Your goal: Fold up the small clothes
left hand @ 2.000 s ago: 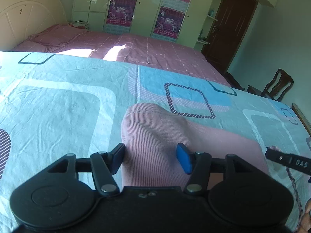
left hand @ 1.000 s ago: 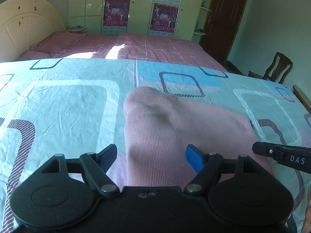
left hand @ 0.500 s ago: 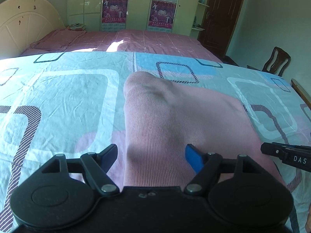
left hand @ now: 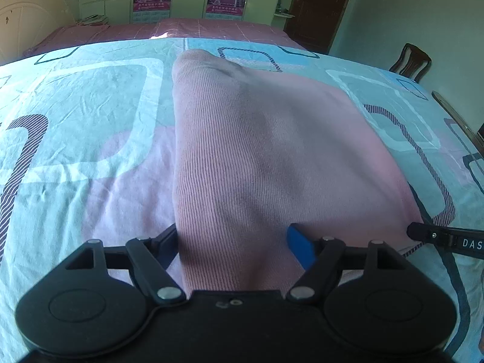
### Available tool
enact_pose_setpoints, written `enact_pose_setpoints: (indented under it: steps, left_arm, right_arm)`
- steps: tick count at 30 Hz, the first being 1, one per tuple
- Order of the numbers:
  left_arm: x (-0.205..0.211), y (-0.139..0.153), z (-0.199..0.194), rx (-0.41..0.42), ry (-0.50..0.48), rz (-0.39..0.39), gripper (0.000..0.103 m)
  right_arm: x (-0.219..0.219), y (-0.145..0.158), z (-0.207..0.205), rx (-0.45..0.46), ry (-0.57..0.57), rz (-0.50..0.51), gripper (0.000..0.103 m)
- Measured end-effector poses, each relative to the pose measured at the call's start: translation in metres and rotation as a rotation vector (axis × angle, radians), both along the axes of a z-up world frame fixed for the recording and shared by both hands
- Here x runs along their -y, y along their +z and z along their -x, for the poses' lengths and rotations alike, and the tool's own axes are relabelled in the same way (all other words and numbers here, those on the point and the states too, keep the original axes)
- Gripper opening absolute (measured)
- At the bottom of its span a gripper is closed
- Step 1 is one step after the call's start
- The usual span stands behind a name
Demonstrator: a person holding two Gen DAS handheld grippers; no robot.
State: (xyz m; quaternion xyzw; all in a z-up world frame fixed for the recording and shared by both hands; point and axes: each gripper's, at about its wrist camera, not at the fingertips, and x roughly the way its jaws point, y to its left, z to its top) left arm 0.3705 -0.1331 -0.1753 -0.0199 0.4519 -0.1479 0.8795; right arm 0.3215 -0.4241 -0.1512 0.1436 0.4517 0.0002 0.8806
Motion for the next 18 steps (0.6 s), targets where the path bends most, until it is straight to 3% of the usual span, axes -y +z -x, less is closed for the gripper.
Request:
enact_pose_setpoints:
  steps: [5,10,12,13,18]
  left_arm:
    - [-0.007,0.012,-0.003,-0.012,-0.013,0.014,0.076]
    - [-0.013,0.033,-0.01,0.038,0.012,0.033,0.09]
    - [-0.011,0.04,-0.02,0.048,0.009,0.033,0.093]
    - [-0.009,0.043,-0.027,0.052,0.011,0.03,0.093]
    - [-0.006,0.041,-0.058,0.04,0.056,0.02,0.095]
  right_arm:
    - [0.006,0.01,0.006,-0.03,-0.009,-0.011,0.027]
    - [0.005,0.04,0.001,0.007,0.028,0.027,0.03]
    - [0.007,0.053,-0.011,0.028,0.041,0.027,0.055]
    - [0.008,0.058,-0.018,0.047,0.051,0.038,0.074]
    - [0.006,0.05,-0.062,0.047,0.102,0.025,0.078]
